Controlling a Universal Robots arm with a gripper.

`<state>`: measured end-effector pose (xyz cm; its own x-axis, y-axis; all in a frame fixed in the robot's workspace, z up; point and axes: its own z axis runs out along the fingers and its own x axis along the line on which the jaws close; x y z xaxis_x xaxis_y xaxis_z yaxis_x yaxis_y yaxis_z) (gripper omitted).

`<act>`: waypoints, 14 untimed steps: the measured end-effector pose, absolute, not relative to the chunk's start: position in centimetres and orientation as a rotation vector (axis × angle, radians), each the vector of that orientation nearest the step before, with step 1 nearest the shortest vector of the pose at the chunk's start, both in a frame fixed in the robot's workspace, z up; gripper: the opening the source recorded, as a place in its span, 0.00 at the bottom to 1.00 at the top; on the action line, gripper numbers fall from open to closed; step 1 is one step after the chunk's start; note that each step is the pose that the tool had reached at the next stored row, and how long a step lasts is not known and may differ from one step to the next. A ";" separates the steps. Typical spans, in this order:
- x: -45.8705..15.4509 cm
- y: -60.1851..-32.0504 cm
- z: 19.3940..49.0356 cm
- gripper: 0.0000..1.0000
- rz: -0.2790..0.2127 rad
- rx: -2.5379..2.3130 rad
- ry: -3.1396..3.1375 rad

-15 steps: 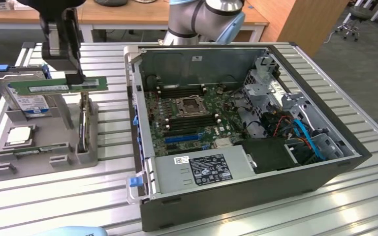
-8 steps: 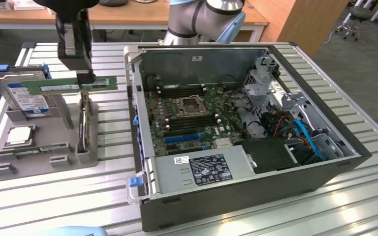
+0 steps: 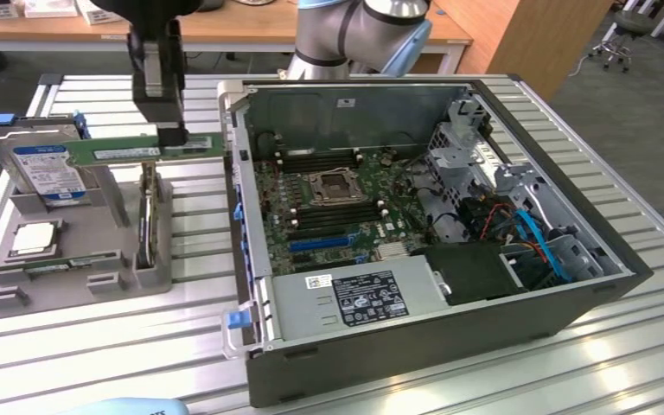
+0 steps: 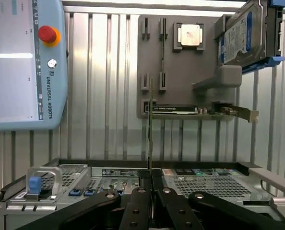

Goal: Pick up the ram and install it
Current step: 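Pick up the ram and move it above insertion slot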

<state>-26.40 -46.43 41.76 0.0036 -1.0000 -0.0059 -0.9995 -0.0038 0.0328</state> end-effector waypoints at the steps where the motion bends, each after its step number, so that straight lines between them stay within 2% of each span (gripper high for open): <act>1: -26.2 -46.4 41.8 0.12 -0.043 2.212 -2.204; 14: -23.1 -46.4 41.8 0.12 -0.043 2.214 -2.201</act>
